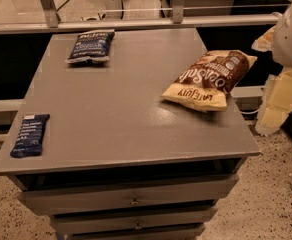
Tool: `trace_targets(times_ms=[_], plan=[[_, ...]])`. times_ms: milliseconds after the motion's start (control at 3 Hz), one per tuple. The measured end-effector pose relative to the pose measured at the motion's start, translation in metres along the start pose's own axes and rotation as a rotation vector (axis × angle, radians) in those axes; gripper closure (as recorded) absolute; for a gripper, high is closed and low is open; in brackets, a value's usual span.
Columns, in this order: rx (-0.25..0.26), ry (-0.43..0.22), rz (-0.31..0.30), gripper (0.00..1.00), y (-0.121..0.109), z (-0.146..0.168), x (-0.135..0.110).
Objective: Move blue chip bag near rxbar blueberry
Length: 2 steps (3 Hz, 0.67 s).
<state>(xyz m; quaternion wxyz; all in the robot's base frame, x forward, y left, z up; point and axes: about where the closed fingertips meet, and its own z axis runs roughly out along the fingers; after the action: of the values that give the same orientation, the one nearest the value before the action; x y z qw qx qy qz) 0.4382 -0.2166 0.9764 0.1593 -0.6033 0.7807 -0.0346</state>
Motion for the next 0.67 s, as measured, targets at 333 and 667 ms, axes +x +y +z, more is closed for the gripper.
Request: trace_targets(times_ms=[333, 667], plan=[[0.000, 0.000, 0.000, 0.00, 0.000, 0.000, 0.000], [-0.005, -0.041, -0.020, 0.00, -0.007, 0.008, -0.016]])
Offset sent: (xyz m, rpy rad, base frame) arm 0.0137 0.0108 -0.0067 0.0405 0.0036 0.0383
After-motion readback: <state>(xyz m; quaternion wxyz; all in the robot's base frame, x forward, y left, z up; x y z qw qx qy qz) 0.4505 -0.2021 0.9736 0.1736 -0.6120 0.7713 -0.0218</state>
